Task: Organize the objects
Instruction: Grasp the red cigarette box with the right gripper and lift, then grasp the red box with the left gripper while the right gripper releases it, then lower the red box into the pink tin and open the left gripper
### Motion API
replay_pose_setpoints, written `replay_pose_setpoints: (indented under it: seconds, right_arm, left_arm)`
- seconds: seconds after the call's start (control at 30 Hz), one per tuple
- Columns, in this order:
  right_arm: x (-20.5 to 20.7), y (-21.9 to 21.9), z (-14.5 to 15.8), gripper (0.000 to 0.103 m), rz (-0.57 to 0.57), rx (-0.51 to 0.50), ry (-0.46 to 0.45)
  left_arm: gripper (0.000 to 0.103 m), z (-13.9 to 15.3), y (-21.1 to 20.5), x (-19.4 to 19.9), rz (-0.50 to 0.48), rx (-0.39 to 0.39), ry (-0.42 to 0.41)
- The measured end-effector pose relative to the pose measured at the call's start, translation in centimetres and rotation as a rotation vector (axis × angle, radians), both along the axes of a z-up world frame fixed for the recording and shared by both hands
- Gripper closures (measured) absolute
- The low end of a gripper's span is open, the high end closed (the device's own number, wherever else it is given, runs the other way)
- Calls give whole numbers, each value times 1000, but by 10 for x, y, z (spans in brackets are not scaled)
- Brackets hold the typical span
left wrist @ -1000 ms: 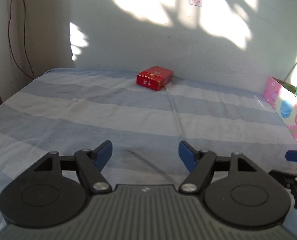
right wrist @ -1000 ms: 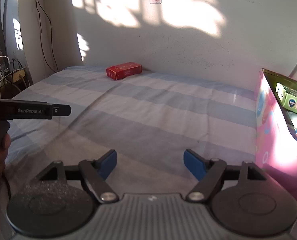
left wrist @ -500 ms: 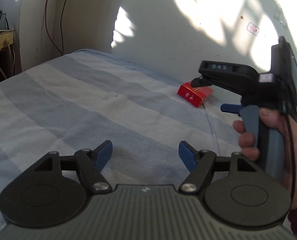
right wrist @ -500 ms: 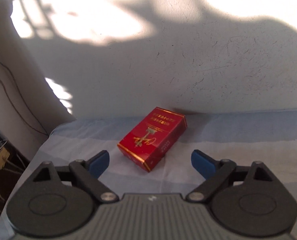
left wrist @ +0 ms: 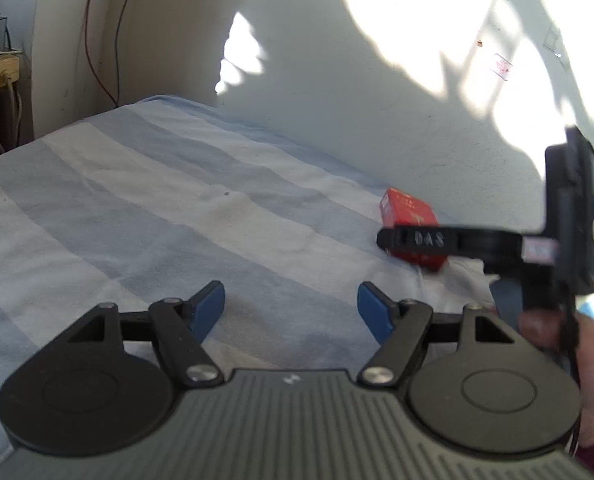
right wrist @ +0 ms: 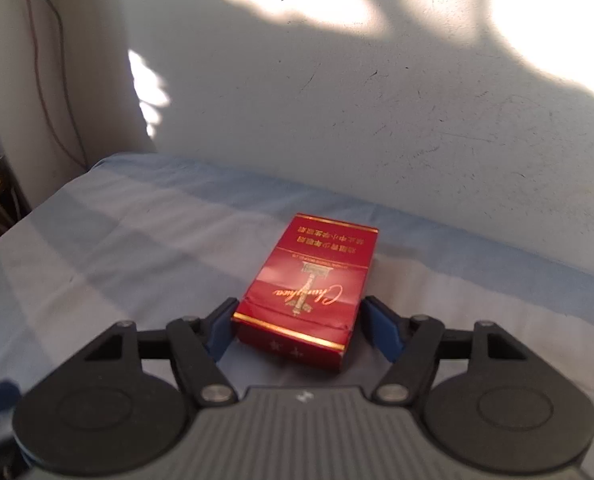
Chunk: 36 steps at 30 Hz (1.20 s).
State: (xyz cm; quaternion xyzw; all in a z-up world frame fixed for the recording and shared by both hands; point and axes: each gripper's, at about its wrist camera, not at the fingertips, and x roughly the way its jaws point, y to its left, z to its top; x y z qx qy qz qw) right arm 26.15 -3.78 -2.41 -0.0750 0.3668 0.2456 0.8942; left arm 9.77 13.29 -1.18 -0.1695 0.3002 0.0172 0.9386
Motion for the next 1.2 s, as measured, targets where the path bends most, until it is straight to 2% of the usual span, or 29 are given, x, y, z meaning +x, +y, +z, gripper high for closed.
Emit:
replay_pose_setpoints:
  seconds: [0.1, 0.2, 0.3, 0.37, 0.43, 0.5, 0.57, 0.6, 0.63, 0.7, 0.8, 0.87, 1.03, 1.13, 1.2]
  right_arm:
    - [-60, -50, 4, 37, 96, 7, -8]
    - [-126, -107, 5, 38, 130, -9, -22]
    - [-187, -153, 9, 38, 102, -7, -42]
    - [-213, -176, 11, 38, 49, 4, -54]
    - [-230, -193, 11, 38, 10, 32, -62]
    - [-238, -193, 10, 38, -5, 31, -94]
    - [-239, -191, 10, 38, 1, 26, -108]
    - [-238, -190, 10, 38, 7, 34, -106]
    - [-240, -193, 11, 38, 1, 39, -109]
    - [-236, -197, 12, 39, -15, 62, -99]
    - [-241, -222, 16, 39, -42, 149, -114]
    - [-247, -230, 24, 39, -48, 151, -186]
    - [-245, -260, 61, 39, -117, 157, -355]
    - [-226, -285, 76, 39, -167, 155, -408]
    - [-211, -299, 78, 39, -190, 152, -419]
  left_arm:
    - [28, 1, -9, -2, -181, -75, -27]
    - [28, 1, -36, -9, -415, -96, -49]
    - [29, -1, -64, -20, -643, -154, -40]
    - [30, 1, -85, -26, -729, -202, -16]
    - [30, 4, -109, -37, -795, -210, 4]
    - [30, 4, -132, -51, -837, -205, 27]
    - [31, 0, -151, -55, -867, -257, 82]
    - [34, -3, -157, -57, -872, -272, 112]
    - [38, -5, -166, -58, -846, -240, 134]
    - [45, -5, -174, -63, -816, -165, 121]
    - [46, 2, -173, -58, -806, -220, 147]
    - [46, 17, -181, -59, -828, -221, 114]
    - [45, 66, -226, -58, -906, -111, -25]
    - [45, 80, -258, -46, -940, -67, -60]
    - [45, 79, -278, -33, -953, -49, -49]
